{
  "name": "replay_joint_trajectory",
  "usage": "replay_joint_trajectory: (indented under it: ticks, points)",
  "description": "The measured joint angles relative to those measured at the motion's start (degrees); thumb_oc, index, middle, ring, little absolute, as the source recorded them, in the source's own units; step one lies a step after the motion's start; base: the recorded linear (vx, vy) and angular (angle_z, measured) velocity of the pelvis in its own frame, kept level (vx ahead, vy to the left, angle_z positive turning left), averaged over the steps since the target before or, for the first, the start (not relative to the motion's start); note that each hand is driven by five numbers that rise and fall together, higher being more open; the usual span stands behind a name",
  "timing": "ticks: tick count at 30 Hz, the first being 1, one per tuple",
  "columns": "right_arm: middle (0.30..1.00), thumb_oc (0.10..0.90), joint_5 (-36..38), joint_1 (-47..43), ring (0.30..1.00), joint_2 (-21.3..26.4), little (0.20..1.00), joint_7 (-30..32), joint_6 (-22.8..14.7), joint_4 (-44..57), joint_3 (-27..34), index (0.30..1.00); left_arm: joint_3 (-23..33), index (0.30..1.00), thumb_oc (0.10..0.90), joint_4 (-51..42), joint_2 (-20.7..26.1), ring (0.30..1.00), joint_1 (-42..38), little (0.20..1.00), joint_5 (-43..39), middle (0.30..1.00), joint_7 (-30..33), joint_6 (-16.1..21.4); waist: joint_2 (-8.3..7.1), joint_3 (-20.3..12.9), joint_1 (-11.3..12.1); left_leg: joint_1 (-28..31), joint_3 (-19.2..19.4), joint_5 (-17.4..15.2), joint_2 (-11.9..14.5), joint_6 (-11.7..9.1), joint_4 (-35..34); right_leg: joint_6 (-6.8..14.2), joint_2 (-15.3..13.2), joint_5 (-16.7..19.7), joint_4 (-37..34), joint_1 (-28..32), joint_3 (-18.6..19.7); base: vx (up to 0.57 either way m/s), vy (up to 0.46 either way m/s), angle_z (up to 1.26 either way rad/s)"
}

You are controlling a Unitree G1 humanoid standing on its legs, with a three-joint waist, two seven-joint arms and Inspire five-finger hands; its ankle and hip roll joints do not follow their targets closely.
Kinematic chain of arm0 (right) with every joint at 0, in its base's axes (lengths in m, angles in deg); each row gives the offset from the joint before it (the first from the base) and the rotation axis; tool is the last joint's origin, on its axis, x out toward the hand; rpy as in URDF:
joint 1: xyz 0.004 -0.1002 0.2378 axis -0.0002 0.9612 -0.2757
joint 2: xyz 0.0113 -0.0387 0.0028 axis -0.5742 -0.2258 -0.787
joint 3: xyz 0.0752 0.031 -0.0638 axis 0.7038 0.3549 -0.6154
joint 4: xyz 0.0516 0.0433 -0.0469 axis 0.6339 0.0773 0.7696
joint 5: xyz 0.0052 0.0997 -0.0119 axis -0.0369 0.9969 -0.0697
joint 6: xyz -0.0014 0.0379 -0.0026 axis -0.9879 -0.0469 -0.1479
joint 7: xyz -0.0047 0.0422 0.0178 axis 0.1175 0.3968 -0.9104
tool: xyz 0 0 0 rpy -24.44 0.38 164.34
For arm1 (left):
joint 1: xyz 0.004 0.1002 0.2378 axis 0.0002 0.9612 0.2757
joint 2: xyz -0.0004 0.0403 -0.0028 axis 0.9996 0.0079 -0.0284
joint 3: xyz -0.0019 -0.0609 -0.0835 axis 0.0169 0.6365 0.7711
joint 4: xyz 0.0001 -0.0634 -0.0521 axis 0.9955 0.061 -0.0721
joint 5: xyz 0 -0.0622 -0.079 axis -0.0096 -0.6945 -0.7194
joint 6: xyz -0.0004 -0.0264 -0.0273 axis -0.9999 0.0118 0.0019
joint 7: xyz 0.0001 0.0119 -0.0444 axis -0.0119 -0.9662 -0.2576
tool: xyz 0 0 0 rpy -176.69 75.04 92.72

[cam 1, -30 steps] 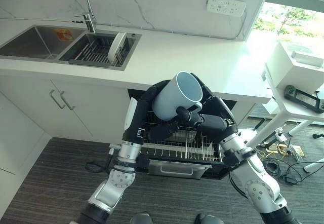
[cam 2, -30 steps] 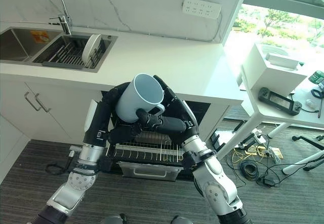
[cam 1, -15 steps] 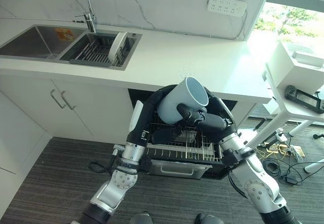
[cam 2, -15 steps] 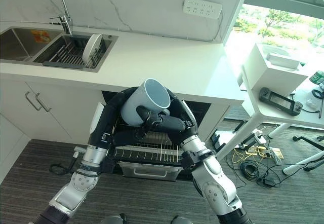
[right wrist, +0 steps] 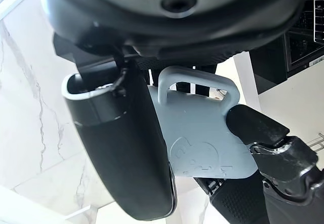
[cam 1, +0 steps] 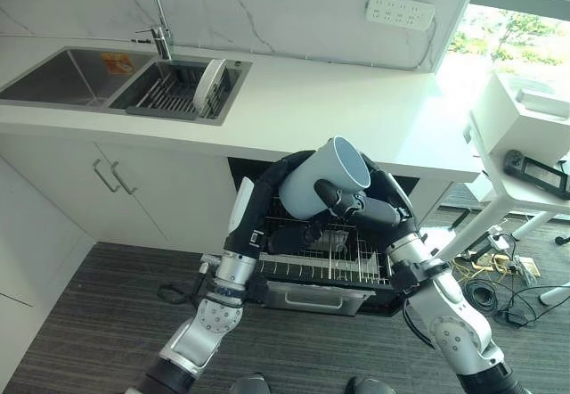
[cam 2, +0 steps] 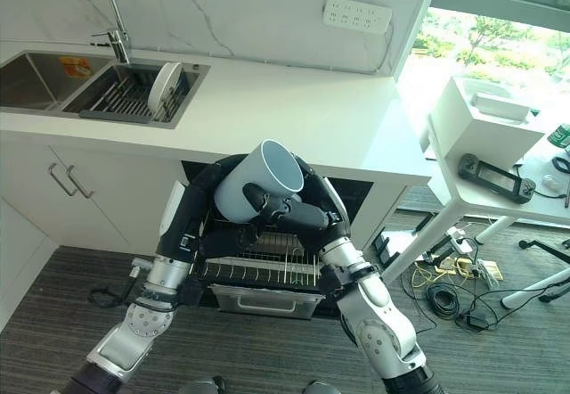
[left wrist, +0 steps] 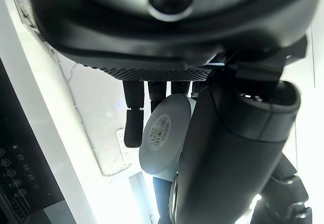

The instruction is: Place the dishes in the dishwasher.

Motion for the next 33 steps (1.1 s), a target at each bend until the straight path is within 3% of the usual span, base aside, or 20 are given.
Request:
replay_joint_trajectory:
  ticks: [9, 12, 13, 17, 25, 28, 33]
  points:
    - [0.300, 0.400, 0.0, 0.4, 0.300, -0.4, 0.300, 1.1, -1.6, 0.0, 0.6, 0.300, 1.0, 0.900, 0.800, 0.4, -0.1, 0.900, 2.6, 0.900, -0.5, 0.900, 3.0, -0.5, 0.78, -0.4, 0.0, 0.1, 0.2, -0.1, -0.2, 0.2, 0.0, 0.2, -0.3, -0.2, 0.2, -0.1, 0.1, 0.00, 0.003, 0.00]
    - [0.300, 0.400, 0.0, 0.9, 0.300, -0.4, 0.300, 1.1, -2.0, 0.0, 2.0, 0.300, 3.8, 0.900, 0.800, 0.9, -0.4, 0.900, 4.3, 0.900, -0.5, 0.900, 4.5, -0.8, 1.08, -0.6, 0.0, 0.2, 0.3, -0.1, -0.2, 0.3, -0.1, 0.2, -0.3, -0.2, 0.3, -0.1, 0.1, 0.00, 0.000, 0.00]
    - [0.300, 0.400, 0.0, 1.3, 0.300, -0.4, 0.300, 1.3, -2.4, 0.0, 4.0, 0.300, 8.1, 0.900, 0.800, 2.5, -1.2, 0.900, 4.8, 0.900, -0.7, 0.900, 7.0, -1.4, 1.09, -0.6, -0.1, 0.2, 0.2, -0.1, -0.2, 0.2, -0.1, 0.2, -0.3, -0.3, 0.4, -0.1, 0.1, 0.00, 0.000, 0.00]
    - [0.300, 0.400, 0.0, 2.9, 0.300, -0.4, 0.300, 1.4, -3.6, 0.0, 6.9, 0.300, 13.9, 0.900, 0.800, 5.6, -1.4, 0.900, 5.0, 0.900, -1.8, 0.900, 10.4, -2.5, 1.09, -0.6, 0.0, 0.2, 0.2, -0.2, -0.2, 0.3, -0.2, 0.2, -0.4, -0.3, 0.4, -0.1, 0.1, 0.00, 0.000, 0.00]
    - [0.300, 0.400, -2.2, 3.2, 0.300, -0.4, 0.300, 1.8, -4.0, 0.0, 7.7, 0.300, 14.3, 0.900, 0.800, 7.1, -1.4, 0.900, 7.0, 0.900, -2.1, 0.900, 11.3, -3.0, 1.09, -0.6, -0.1, 0.2, 0.2, -0.4, -0.5, 0.6, -0.2, 0.4, -0.8, -0.4, 0.6, -0.1, 0.1, 0.00, 0.000, 0.00]
    - [0.300, 0.400, -3.9, 3.5, 0.300, -0.4, 0.300, 2.8, -4.2, 0.0, 9.4, 0.300, 14.8, 0.900, 0.800, 7.1, -1.4, 0.900, 7.0, 0.900, -2.8, 0.900, 9.3, -3.0, 1.09, -0.6, -0.2, 0.2, 0.2, -0.4, -0.5, 0.6, -0.2, 0.4, -0.8, -0.4, 0.6, -0.1, 0.1, 0.00, 0.000, 0.00]
    - [0.300, 0.400, -4.5, 6.1, 0.300, -1.5, 0.300, 3.3, -4.3, -0.3, 10.5, 0.300, 15.4, 0.900, 0.800, 6.7, -1.3, 0.900, 7.0, 0.900, -7.4, 0.900, -0.5, -3.4, 1.09, -0.6, -0.5, 0.1, 0.4, -0.4, -0.5, 0.6, -0.2, 0.5, -0.8, -0.5, 0.7, -0.5, 0.3, 0.00, 0.004, -0.02]
